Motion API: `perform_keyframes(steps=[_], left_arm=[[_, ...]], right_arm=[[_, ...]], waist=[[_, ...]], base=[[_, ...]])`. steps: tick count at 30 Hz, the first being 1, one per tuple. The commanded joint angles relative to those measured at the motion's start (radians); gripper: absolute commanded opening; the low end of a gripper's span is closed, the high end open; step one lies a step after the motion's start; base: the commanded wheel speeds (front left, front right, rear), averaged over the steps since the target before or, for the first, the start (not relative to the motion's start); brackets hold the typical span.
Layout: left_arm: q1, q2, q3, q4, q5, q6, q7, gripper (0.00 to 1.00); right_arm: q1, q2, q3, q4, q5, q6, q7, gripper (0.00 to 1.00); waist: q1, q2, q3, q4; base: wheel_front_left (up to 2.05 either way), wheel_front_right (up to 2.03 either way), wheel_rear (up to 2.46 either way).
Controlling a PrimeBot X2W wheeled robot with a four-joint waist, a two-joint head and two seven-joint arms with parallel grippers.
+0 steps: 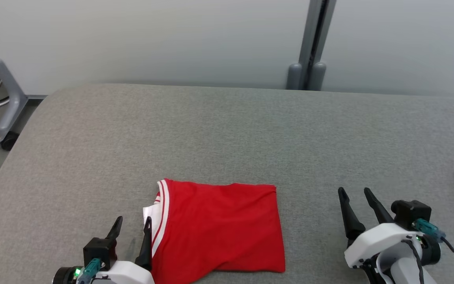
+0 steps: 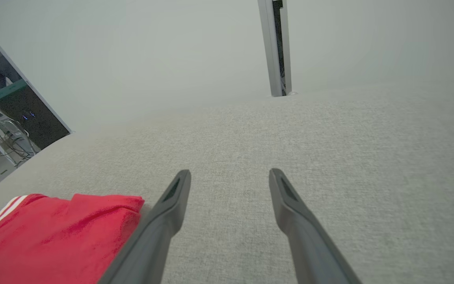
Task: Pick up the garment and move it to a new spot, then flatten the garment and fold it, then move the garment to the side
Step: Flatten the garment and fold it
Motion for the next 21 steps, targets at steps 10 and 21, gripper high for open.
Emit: perform_keyframes(steps=[10, 21], left_arm=[[0.042, 0.005, 0.063, -0.012, 0.024, 0.005, -0.001, 1.00], [0.108, 0.005, 0.118, -0.033, 0.036, 0.021, -0.001, 1.00]], right_arm=[[0.131, -0.004, -0.076, -0.104, -0.084, 0.000, -0.004, 1.00], [0.205, -0.004, -0.068, -0.147, -0.104, 0.000, -0.004, 1.00]], waist=[[0.0000, -0.0001, -0.025, -0.091], [0.0000, -0.0001, -0.054, -0.128]], base=[[0.00, 0.00, 0.00], [0.00, 0.00, 0.00]])
